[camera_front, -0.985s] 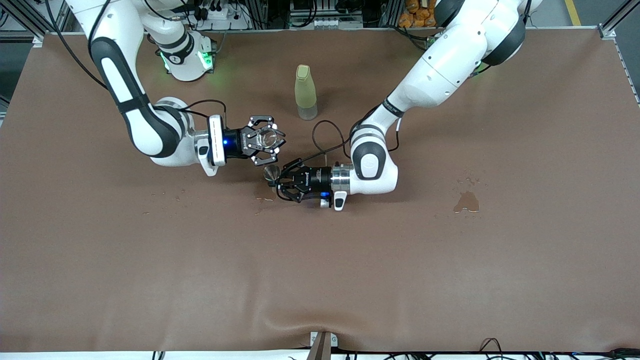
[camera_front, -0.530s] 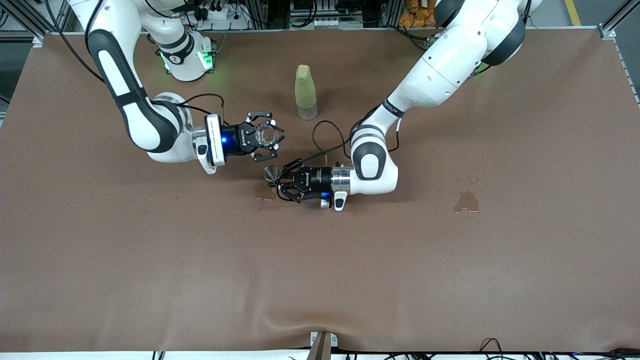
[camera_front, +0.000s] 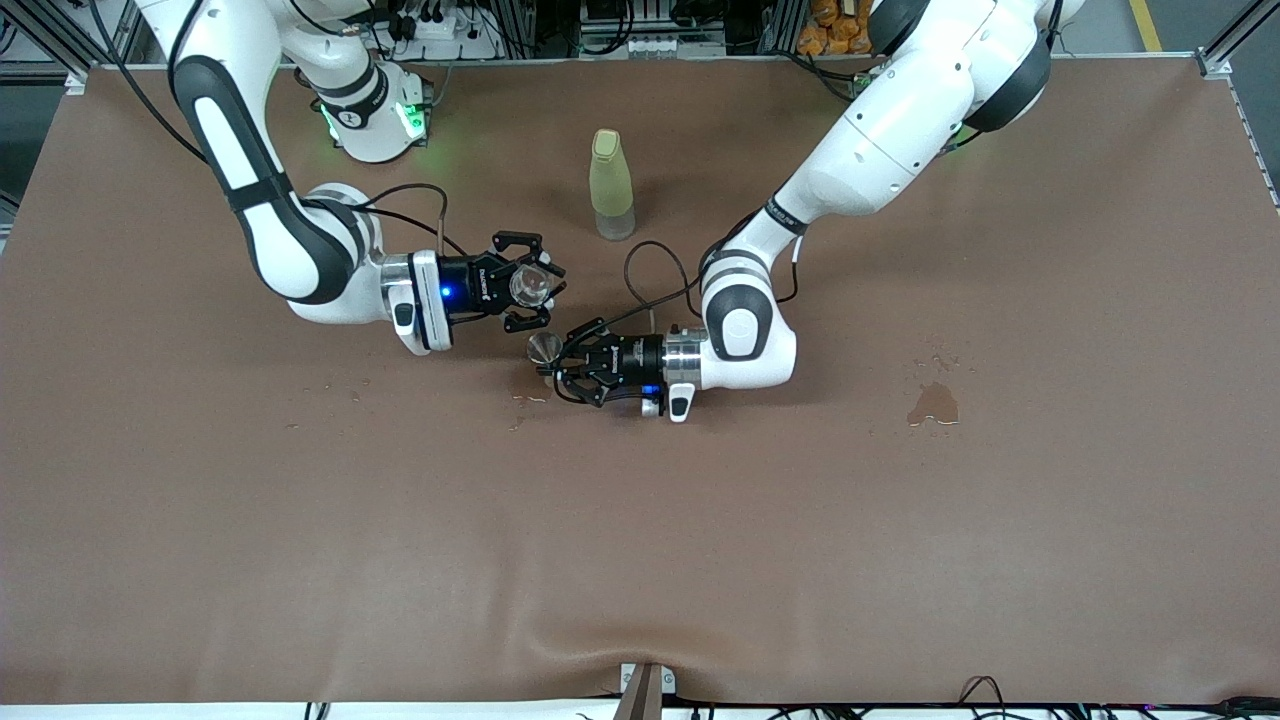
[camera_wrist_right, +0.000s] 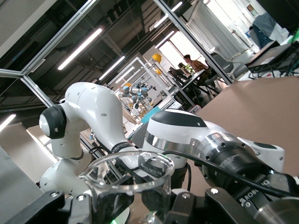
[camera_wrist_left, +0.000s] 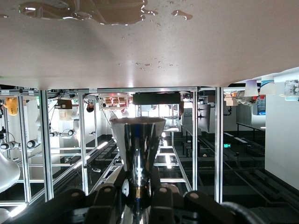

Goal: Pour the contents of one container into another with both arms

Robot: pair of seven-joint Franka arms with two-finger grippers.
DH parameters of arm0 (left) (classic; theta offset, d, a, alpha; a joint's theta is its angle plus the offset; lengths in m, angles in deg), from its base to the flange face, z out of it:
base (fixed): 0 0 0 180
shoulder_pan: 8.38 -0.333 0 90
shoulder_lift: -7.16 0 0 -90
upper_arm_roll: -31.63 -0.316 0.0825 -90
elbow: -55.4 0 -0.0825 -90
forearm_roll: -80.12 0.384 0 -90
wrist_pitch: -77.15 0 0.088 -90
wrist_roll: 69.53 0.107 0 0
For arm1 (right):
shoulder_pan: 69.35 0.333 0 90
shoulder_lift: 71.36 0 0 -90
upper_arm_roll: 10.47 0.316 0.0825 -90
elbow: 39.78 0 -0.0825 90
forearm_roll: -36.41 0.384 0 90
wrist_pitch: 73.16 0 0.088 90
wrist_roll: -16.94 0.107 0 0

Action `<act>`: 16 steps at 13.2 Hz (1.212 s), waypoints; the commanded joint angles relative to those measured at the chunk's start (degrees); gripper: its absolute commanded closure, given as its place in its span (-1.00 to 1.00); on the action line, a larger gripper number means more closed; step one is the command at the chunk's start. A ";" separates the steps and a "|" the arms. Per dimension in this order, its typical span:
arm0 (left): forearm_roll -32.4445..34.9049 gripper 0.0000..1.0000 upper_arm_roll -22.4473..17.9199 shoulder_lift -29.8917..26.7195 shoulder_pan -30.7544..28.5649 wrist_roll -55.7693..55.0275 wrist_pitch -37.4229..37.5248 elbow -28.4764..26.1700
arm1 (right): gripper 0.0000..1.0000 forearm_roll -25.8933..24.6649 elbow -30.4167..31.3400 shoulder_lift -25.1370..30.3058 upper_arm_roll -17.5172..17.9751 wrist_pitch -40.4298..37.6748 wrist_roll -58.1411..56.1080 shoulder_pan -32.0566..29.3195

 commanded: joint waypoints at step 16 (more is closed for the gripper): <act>-2.24 1.00 -0.18 0.87 0.71 0.94 -0.63 1.66 | 1.00 1.59 0.31 2.18 0.83 1.63 16.06 0.19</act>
